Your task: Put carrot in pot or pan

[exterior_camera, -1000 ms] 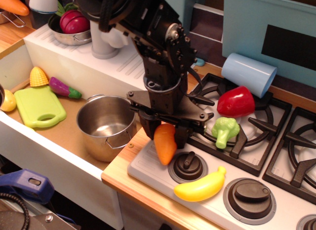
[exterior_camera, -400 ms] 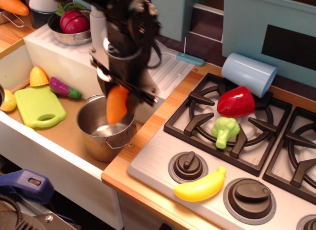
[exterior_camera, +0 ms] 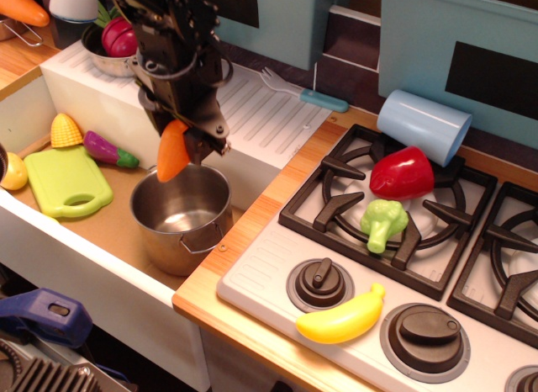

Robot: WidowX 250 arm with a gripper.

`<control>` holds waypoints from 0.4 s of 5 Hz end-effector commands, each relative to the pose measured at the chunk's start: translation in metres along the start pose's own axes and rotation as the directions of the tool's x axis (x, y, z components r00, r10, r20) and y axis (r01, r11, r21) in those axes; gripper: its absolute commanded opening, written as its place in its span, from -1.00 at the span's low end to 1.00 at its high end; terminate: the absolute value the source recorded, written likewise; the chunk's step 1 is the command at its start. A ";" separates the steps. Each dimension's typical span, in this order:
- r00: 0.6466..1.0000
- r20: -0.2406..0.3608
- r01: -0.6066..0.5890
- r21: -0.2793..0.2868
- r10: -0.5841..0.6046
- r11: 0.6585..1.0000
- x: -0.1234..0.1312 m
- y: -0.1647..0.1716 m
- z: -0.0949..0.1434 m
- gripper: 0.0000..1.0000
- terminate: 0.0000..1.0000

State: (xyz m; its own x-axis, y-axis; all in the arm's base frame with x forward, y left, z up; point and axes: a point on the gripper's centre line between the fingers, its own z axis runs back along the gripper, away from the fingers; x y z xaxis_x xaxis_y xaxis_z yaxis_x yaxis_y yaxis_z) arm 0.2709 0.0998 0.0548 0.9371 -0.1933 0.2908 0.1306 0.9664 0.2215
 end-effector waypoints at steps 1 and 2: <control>0.999 0.043 0.006 0.006 -0.007 1.000 0.008 0.013 0.004 1.00 -1.00; 0.999 0.043 0.006 0.006 -0.007 1.000 0.008 0.013 0.004 1.00 1.00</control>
